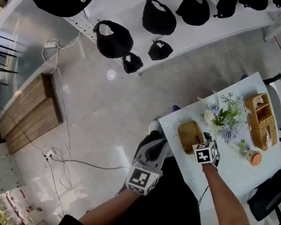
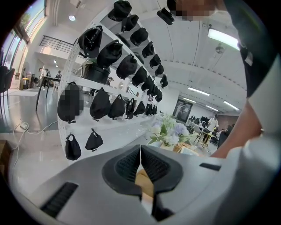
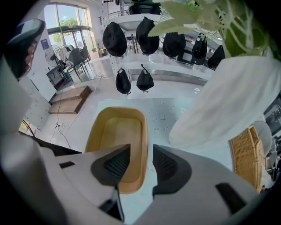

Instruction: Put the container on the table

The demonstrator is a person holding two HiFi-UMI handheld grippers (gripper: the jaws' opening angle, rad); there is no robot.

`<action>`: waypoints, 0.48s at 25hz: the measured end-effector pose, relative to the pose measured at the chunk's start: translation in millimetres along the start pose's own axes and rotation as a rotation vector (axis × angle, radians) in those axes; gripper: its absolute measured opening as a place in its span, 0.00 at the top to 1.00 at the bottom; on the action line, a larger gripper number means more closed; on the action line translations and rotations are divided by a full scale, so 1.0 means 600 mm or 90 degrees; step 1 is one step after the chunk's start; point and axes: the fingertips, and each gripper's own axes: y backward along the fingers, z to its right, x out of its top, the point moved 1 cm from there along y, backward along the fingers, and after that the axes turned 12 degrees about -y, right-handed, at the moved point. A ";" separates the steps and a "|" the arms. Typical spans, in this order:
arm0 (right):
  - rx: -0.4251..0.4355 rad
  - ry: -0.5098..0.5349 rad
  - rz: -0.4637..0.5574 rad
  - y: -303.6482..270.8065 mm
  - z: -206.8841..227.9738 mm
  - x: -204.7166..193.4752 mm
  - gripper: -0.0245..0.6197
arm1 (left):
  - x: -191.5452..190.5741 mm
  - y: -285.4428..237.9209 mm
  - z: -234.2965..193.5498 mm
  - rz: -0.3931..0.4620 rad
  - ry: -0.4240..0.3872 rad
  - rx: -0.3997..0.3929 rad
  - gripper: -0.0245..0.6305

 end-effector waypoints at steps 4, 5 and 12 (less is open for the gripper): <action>0.006 -0.006 0.010 0.020 -0.001 -0.003 0.72 | 0.006 0.010 0.011 0.006 -0.005 -0.001 0.95; 0.007 -0.011 0.015 0.026 -0.001 -0.003 0.72 | 0.008 0.012 0.015 0.007 -0.008 -0.003 0.95; 0.020 -0.059 0.063 0.076 0.014 -0.002 0.72 | 0.040 0.039 0.057 0.027 -0.048 -0.022 0.95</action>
